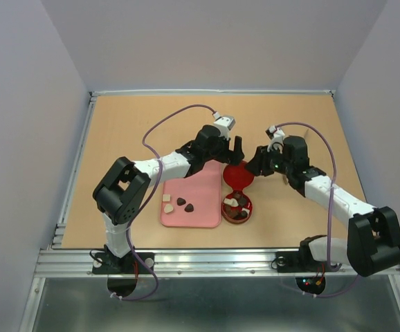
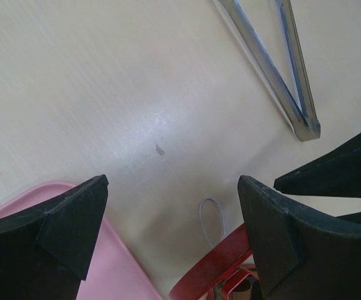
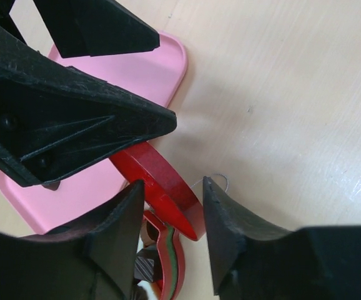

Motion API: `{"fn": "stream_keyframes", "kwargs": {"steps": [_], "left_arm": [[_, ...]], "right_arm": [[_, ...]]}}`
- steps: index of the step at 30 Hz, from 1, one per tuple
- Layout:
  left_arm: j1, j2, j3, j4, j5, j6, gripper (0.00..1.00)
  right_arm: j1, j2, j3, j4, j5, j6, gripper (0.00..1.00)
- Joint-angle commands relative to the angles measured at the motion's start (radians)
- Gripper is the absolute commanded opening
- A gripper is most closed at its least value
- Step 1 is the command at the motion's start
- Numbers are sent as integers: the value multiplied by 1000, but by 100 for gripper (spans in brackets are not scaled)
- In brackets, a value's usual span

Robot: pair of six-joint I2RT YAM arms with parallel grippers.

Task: Pack the chocolate

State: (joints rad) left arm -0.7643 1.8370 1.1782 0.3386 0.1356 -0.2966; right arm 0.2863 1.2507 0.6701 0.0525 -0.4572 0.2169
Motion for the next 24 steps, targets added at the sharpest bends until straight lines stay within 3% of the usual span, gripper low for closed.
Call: {"fn": "stream_keyframes", "kwargs": {"steps": [1,6,15,24], "left_arm": [[-6,-77,-12,14,25,8,97],[-6,-90,-17,14,30,8,96],[-6,-117,-49,28,47,4,96],[-4,-93,-45,19,-19,46,96]], "right_arm": [[17,-10,-27,17,40,-24,50],[28,-39,-35,6,67,-16,57],[56,-74,-41,-29,137,5,59],[169,-154,23,-334,386,157,54]]}}
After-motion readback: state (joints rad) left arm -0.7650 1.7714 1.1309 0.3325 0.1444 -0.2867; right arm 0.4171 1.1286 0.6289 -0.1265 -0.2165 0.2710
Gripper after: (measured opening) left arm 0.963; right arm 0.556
